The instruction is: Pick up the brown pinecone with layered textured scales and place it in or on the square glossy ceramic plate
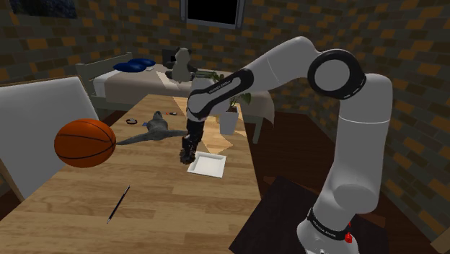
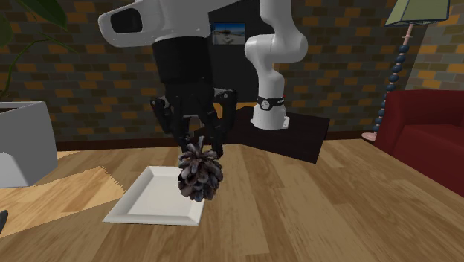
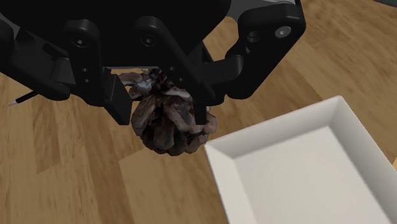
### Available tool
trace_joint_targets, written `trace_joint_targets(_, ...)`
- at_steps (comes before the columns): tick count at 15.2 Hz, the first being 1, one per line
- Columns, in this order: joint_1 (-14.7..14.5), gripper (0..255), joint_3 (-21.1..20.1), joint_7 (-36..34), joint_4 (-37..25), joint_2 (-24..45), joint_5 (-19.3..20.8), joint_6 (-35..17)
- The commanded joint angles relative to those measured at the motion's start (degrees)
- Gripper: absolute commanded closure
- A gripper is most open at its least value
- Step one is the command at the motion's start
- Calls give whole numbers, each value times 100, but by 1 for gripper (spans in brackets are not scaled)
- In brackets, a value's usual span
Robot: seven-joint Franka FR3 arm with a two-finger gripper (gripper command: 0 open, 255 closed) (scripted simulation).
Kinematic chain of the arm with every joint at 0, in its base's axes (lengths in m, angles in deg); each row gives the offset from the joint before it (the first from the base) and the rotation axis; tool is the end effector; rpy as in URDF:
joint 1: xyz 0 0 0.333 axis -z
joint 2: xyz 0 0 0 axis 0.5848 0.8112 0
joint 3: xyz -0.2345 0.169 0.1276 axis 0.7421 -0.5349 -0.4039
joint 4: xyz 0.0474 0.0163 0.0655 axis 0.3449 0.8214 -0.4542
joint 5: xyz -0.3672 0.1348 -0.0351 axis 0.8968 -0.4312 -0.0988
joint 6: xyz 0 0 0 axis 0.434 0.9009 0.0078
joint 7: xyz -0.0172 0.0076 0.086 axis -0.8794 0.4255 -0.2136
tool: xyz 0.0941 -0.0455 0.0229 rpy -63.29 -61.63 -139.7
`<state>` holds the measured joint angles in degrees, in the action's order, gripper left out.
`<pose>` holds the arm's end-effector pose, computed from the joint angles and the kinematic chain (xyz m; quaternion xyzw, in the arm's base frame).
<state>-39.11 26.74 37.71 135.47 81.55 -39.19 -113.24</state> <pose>0.5958 0.0699 0.3258 -0.9918 -0.0961 -0.0128 0.0829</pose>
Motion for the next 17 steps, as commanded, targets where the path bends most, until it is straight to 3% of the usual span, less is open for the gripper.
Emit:
trace_joint_targets(1,174,255,83,290,147,-120,-43,18)
trace_joint_targets(9,830,255,486,1376,552,-539,-126,218)
trace_joint_targets(17,835,255,454,1523,713,-154,-247,-317)
